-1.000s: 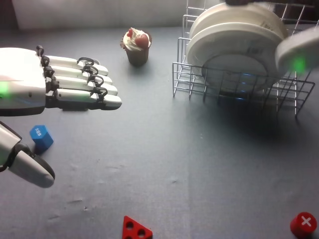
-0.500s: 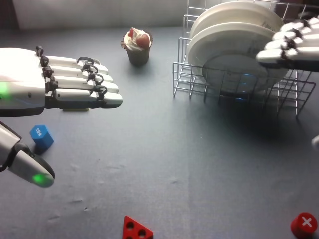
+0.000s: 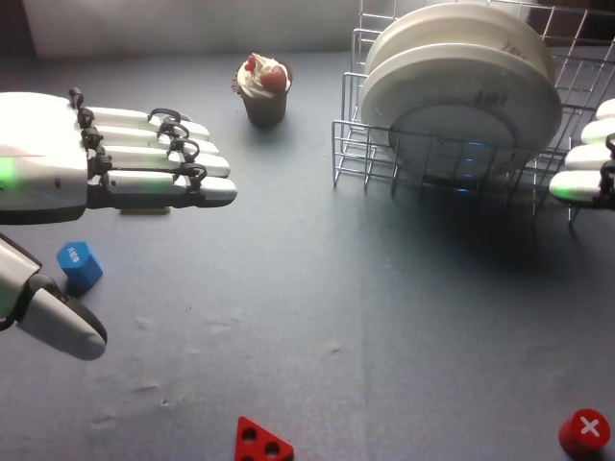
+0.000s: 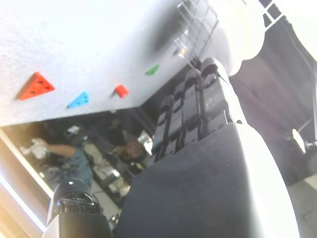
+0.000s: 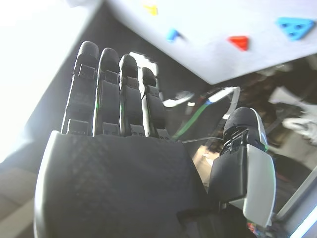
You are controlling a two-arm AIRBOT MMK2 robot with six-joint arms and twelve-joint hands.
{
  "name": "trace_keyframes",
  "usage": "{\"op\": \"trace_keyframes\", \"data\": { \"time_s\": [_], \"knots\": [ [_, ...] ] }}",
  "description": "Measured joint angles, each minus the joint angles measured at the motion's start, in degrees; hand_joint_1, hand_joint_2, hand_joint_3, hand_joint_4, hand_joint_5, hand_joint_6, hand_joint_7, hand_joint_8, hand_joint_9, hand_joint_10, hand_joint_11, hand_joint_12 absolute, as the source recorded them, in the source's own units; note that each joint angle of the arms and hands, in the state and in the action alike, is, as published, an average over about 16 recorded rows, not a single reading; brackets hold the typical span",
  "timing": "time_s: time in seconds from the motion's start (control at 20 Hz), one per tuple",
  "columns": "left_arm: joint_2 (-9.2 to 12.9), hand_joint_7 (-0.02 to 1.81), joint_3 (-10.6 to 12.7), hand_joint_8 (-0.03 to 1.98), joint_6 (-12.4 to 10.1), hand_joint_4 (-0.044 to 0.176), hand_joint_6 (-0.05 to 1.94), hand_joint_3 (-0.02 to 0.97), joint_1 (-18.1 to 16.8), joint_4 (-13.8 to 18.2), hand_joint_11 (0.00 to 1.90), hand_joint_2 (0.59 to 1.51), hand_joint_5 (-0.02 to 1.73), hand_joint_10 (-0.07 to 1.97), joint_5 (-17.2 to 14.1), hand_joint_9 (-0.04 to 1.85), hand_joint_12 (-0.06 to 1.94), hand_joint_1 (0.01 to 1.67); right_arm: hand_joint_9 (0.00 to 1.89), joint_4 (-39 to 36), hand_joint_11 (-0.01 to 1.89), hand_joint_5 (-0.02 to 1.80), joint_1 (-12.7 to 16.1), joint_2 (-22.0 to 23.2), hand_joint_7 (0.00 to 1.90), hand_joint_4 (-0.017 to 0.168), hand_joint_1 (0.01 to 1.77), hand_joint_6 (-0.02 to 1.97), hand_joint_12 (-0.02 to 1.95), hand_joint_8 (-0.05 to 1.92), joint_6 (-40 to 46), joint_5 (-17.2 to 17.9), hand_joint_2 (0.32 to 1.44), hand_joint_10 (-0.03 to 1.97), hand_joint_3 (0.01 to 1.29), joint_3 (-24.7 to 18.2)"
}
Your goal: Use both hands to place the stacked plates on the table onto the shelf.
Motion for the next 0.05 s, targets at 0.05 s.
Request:
{"op": "trace_keyframes", "data": {
  "time_s": [0.05],
  "knots": [
    [0.0, 0.04, 0.0, 0.0, 0.0, 0.0, 0.02, -0.001, 0.0, 0.0, 0.05, 0.903, 0.02, 0.01, 0.0, 0.05, 0.01, 0.04, 0.26, 0.2, 0.28, 0.19, -0.6, 0.6, 0.24, 0.006, 0.09, 0.01, 0.03, 0.02, -0.8, 0.5, 1.02, 0.02, 0.01, -0.6]
  ]
}}
